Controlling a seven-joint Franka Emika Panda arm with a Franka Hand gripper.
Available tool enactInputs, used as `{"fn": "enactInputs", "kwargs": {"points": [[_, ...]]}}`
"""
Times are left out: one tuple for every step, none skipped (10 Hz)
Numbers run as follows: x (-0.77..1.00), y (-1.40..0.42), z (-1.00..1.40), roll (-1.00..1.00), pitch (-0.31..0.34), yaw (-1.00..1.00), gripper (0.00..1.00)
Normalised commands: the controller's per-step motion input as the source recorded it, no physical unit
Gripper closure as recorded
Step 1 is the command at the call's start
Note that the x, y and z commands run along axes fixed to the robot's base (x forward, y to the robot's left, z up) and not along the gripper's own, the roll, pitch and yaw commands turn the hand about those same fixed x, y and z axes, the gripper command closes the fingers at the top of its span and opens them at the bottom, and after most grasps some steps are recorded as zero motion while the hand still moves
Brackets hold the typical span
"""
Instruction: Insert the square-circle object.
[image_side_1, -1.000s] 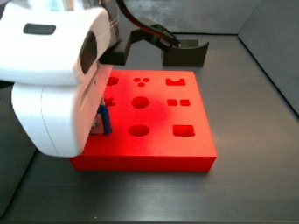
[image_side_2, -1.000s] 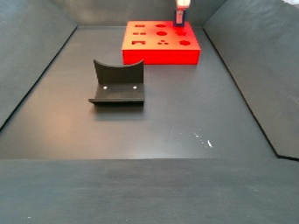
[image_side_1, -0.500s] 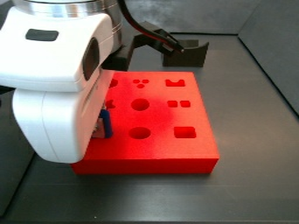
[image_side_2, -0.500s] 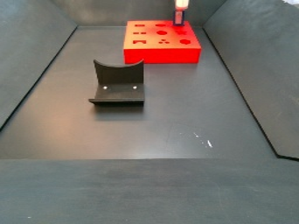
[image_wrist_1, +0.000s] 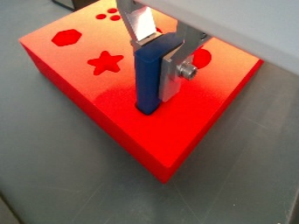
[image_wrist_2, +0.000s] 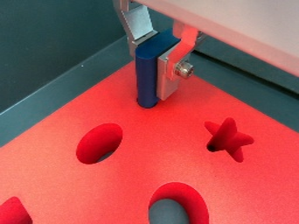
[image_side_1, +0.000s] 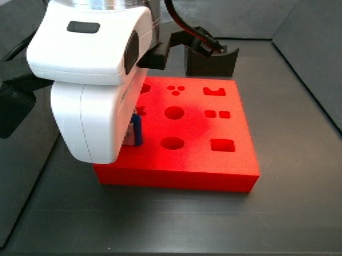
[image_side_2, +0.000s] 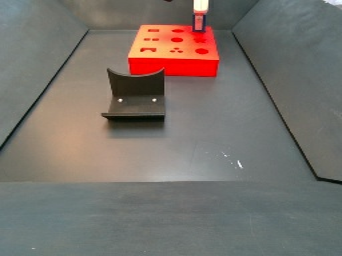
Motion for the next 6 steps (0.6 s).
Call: {"fn": "enactInputs", "kwargs": {"points": [[-0.43,-0.19,-0.46,0.00,0.000,0.45,1.00],[-0.38,-0.15,-0.48,0.00,0.000,0.40,1.00],[-0.19,-0.16,-0.41,0.00,-0.010,0.27,1.00],[-0.01,-0.05,-0.32,-0.02,-0.046,0.07,1.00],[0.00,0.00,-0.05,0.00,0.000,0.00,1.00],[0.00,0.00,0.00,0.00,0.000,0.00,1.00]]}}
